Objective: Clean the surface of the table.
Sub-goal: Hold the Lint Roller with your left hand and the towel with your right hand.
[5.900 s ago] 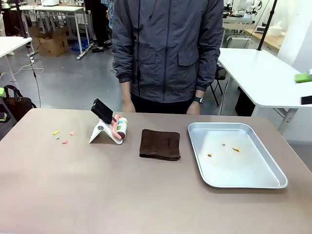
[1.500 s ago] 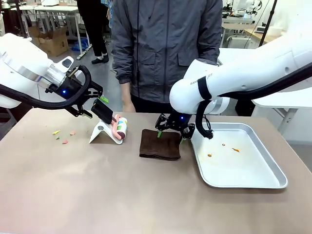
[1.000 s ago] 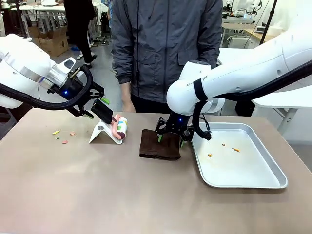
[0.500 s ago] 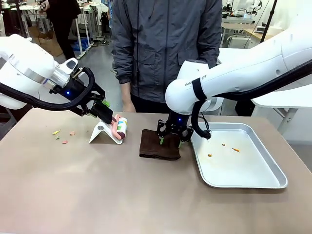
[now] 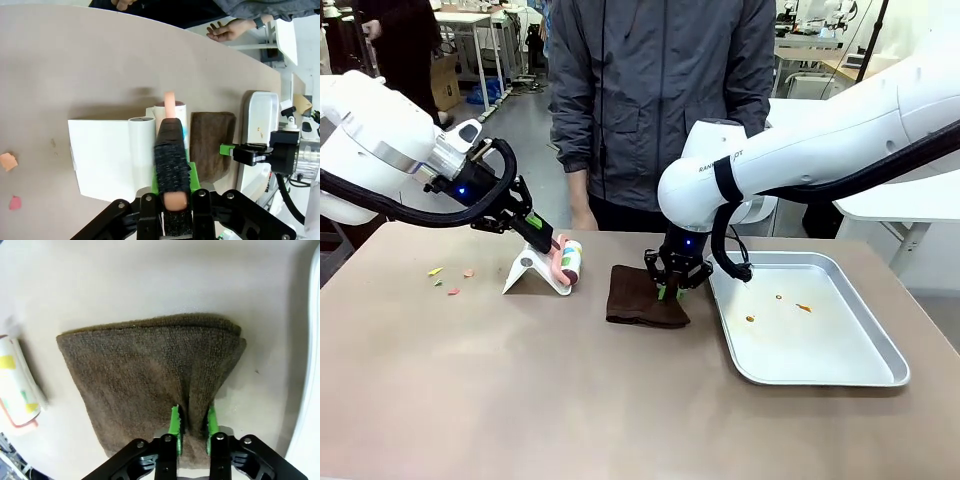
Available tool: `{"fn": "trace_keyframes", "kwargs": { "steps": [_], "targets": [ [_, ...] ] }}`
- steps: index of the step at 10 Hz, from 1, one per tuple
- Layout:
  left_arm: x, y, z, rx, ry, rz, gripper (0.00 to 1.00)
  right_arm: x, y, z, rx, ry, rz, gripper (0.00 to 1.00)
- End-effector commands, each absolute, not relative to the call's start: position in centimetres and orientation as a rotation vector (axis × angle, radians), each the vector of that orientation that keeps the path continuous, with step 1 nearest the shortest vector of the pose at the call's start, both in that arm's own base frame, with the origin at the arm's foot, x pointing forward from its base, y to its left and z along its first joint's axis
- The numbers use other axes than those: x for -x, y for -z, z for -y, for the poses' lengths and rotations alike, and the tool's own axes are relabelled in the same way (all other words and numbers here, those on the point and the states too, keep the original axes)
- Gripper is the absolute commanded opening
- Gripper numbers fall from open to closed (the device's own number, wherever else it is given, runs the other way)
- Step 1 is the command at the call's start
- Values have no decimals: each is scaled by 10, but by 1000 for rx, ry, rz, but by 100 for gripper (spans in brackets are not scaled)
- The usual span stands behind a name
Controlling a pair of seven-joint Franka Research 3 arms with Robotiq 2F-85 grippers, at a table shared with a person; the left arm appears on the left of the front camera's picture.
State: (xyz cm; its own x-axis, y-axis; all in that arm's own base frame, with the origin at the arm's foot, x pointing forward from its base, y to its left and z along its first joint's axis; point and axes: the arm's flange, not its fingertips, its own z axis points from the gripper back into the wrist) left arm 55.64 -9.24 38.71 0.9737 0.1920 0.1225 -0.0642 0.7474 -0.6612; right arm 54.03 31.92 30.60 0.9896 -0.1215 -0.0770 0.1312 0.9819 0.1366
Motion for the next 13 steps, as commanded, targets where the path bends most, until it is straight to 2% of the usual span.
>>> {"fn": "trace_keyframes", "kwargs": {
  "steps": [1, 5, 7, 10, 13],
  "targets": [
    [-561, -388, 97, 725, -155, 196, 0, -544, -300, -324, -120, 116, -70, 0],
    [-558, -391, 97, 740, -142, 205, 0, -544, -300, -322, -141, 111, -78, 0],
    [-553, -395, 98, 774, -126, 218, 0, -542, -308, -312, -224, 96, -72, 0],
    [-533, -413, 95, 850, -64, 239, 0, -525, -342, -274, -579, 6, -37, 0],
    [-502, -438, 66, 927, 24, 143, 0, -491, -379, -234, -894, -172, -45, 0]
  ]
}}
